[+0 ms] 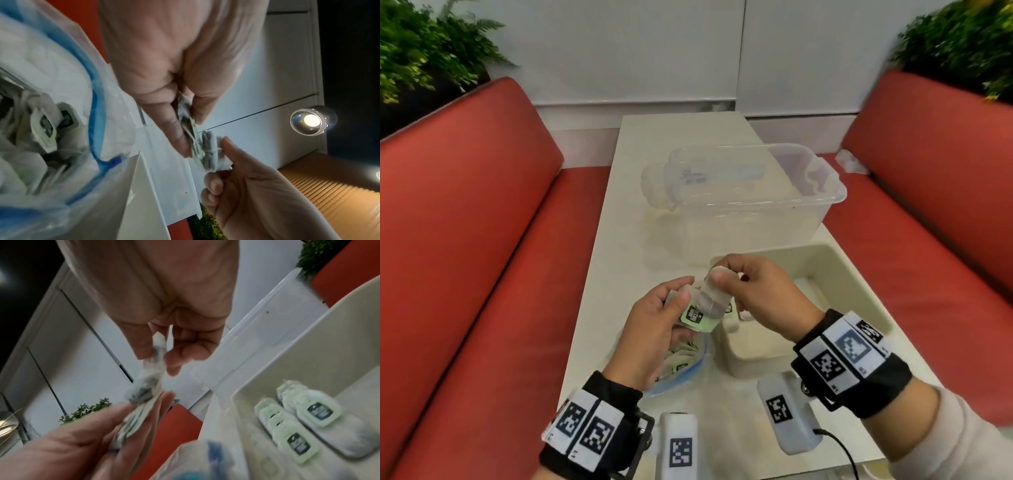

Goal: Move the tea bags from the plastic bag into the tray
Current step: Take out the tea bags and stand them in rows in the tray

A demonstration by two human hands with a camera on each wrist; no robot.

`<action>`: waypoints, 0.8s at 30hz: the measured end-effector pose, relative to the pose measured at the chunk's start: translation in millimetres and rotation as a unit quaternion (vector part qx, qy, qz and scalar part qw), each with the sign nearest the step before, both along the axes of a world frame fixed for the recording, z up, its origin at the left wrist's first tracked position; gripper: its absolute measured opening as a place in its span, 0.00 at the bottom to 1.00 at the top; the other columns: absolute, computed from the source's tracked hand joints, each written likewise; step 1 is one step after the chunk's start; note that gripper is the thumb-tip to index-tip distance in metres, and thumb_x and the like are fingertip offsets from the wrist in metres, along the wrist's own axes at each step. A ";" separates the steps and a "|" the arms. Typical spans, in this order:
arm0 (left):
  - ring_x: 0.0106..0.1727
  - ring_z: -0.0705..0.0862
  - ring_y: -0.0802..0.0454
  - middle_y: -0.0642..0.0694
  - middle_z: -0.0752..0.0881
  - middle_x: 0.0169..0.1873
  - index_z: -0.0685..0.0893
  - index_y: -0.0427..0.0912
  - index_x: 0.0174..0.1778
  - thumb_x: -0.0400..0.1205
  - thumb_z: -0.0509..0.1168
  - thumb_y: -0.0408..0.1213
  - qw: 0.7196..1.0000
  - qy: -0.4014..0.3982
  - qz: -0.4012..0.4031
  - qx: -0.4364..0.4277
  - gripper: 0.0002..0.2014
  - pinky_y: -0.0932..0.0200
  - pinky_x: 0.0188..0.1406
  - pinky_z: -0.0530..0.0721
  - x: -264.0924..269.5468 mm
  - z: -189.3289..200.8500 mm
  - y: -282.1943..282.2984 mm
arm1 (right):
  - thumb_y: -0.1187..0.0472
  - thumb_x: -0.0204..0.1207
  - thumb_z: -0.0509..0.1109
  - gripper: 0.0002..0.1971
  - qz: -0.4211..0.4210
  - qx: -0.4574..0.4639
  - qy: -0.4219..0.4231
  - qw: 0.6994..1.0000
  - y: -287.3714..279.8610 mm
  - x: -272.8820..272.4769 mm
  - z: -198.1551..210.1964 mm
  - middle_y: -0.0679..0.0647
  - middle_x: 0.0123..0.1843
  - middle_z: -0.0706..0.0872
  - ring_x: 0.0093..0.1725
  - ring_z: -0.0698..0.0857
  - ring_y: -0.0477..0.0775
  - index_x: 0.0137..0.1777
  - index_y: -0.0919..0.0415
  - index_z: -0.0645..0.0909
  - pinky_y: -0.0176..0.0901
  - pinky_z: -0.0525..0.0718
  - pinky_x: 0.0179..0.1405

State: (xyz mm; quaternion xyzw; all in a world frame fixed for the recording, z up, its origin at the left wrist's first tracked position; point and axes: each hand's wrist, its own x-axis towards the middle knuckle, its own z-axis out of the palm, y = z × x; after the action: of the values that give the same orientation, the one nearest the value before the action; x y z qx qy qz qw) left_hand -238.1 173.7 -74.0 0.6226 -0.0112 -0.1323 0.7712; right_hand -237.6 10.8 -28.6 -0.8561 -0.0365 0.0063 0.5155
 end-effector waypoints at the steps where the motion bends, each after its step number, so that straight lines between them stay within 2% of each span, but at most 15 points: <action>1: 0.40 0.89 0.52 0.39 0.88 0.46 0.82 0.44 0.60 0.84 0.60 0.35 1.000 0.003 0.009 -0.005 0.11 0.63 0.33 0.86 1.7 -0.4 -0.9 | 0.56 0.77 0.70 0.11 -0.002 -0.020 -0.010 1.000 -6.8 1.9 3.4 0.46 0.34 0.79 0.28 0.76 0.37 0.33 0.43 0.81 0.33 0.73 0.34; 3: 0.43 0.89 0.51 0.40 0.88 0.50 0.82 0.44 0.58 0.84 0.59 0.34 1.000 0.013 0.025 -0.014 0.10 0.62 0.34 0.86 5.8 -1.3 -9.4 | 0.54 0.73 0.74 0.06 0.000 -0.048 -0.011 0.999 -28.6 8.1 12.1 0.45 0.33 0.81 0.31 0.75 0.39 0.35 0.42 0.85 0.33 0.72 0.36; 5: 0.47 0.89 0.48 0.41 0.88 0.54 0.82 0.45 0.57 0.84 0.59 0.34 0.999 0.022 0.038 -0.008 0.09 0.60 0.36 0.88 9.5 -4.4 -17.5 | 0.54 0.70 0.77 0.01 0.007 -0.066 0.012 0.998 -50.8 16.8 18.2 0.42 0.29 0.85 0.29 0.77 0.39 0.40 0.48 0.90 0.32 0.75 0.34; 6: 0.48 0.89 0.47 0.41 0.88 0.55 0.82 0.45 0.56 0.84 0.59 0.35 0.999 0.025 0.043 -0.004 0.09 0.58 0.38 0.88 10.7 -6.1 -22.1 | 0.54 0.69 0.78 0.04 0.016 -0.085 0.020 0.996 -61.4 21.6 19.2 0.44 0.32 0.88 0.30 0.79 0.41 0.42 0.50 0.91 0.34 0.77 0.35; 8: 0.49 0.89 0.47 0.40 0.87 0.55 0.83 0.46 0.56 0.84 0.60 0.35 0.998 0.032 0.051 0.000 0.09 0.58 0.38 0.88 11.9 -9.5 -32.4 | 0.55 0.68 0.78 0.04 0.048 -0.113 0.042 0.992 -78.9 32.2 18.5 0.55 0.37 0.91 0.30 0.81 0.47 0.42 0.52 0.91 0.39 0.79 0.33; 10: 0.45 0.89 0.50 0.39 0.87 0.54 0.83 0.45 0.55 0.84 0.59 0.34 0.998 0.035 0.056 -0.003 0.09 0.60 0.34 0.88 12.4 -11.3 -42.7 | 0.59 0.69 0.78 0.04 0.101 -0.147 0.071 0.981 -91.0 41.9 17.6 0.57 0.36 0.91 0.28 0.82 0.49 0.44 0.54 0.90 0.36 0.80 0.30; 11: 0.43 0.89 0.51 0.39 0.87 0.53 0.82 0.45 0.55 0.84 0.59 0.34 0.998 0.037 0.058 -0.005 0.08 0.60 0.32 0.88 12.8 -11.4 -48.2 | 0.60 0.68 0.79 0.06 0.128 -0.173 0.091 0.972 -96.3 46.8 16.4 0.55 0.36 0.90 0.28 0.83 0.47 0.45 0.54 0.89 0.34 0.80 0.32; 13: 0.43 0.89 0.50 0.39 0.86 0.53 0.82 0.44 0.56 0.84 0.59 0.34 0.997 0.038 0.069 -0.007 0.08 0.61 0.31 0.87 15.4 -12.3 -57.3 | 0.55 0.65 0.81 0.12 0.171 -0.235 0.125 0.949 -102.9 55.7 13.9 0.53 0.36 0.90 0.30 0.83 0.41 0.48 0.51 0.88 0.33 0.80 0.39; 15: 0.47 0.88 0.47 0.38 0.85 0.54 0.82 0.45 0.56 0.84 0.60 0.34 0.996 0.042 0.084 -0.007 0.08 0.62 0.32 0.88 20.1 -13.4 -64.4 | 0.50 0.66 0.79 0.12 0.199 -0.292 0.135 0.926 -105.8 63.7 10.2 0.46 0.30 0.88 0.30 0.82 0.39 0.49 0.50 0.88 0.32 0.77 0.38; 17: 0.48 0.88 0.47 0.40 0.85 0.54 0.82 0.47 0.53 0.84 0.60 0.34 0.995 0.045 0.093 -0.009 0.07 0.60 0.35 0.88 24.2 -13.7 -70.6 | 0.54 0.72 0.76 0.10 0.226 -0.346 0.122 0.903 -106.4 72.8 4.3 0.40 0.23 0.83 0.29 0.82 0.38 0.52 0.51 0.88 0.29 0.76 0.34; 19: 0.47 0.87 0.49 0.42 0.86 0.53 0.82 0.48 0.52 0.84 0.59 0.34 0.994 0.046 0.097 -0.009 0.07 0.60 0.37 0.89 27.0 -15.0 -75.1 | 0.60 0.75 0.71 0.14 0.260 -0.400 0.116 0.871 -105.5 83.1 -2.9 0.40 0.23 0.83 0.30 0.82 0.41 0.59 0.48 0.86 0.31 0.78 0.38; 21: 0.44 0.88 0.52 0.44 0.86 0.50 0.82 0.48 0.50 0.84 0.59 0.33 0.994 0.045 0.098 -0.010 0.08 0.61 0.35 0.89 27.4 -16.5 -78.2 | 0.62 0.77 0.69 0.21 0.285 -0.444 0.117 0.841 -103.4 91.5 -10.6 0.43 0.26 0.82 0.33 0.83 0.45 0.67 0.43 0.79 0.35 0.80 0.41; 22: 0.43 0.88 0.54 0.45 0.86 0.49 0.82 0.49 0.49 0.84 0.59 0.33 0.994 0.044 0.099 -0.011 0.08 0.62 0.34 0.88 27.2 -17.2 -79.0 | 0.62 0.77 0.68 0.22 0.292 -0.457 0.120 0.832 -101.7 94.6 -15.1 0.42 0.26 0.81 0.34 0.84 0.48 0.68 0.43 0.77 0.36 0.79 0.41; 24: 0.44 0.88 0.53 0.45 0.86 0.50 0.82 0.49 0.50 0.84 0.59 0.32 0.994 0.044 0.101 -0.016 0.08 0.62 0.36 0.88 27.2 -18.4 -79.7 | 0.62 0.76 0.69 0.15 0.303 -0.462 0.136 0.822 -96.3 98.4 -24.1 0.42 0.29 0.81 0.35 0.86 0.50 0.61 0.50 0.77 0.39 0.79 0.40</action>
State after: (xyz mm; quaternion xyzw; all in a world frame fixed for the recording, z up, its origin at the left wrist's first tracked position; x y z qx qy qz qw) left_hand -210.8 94.0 -92.4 0.6016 0.0835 -0.0804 0.7903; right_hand -139.3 -85.5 -52.7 -0.9302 -0.2167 0.2946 0.0314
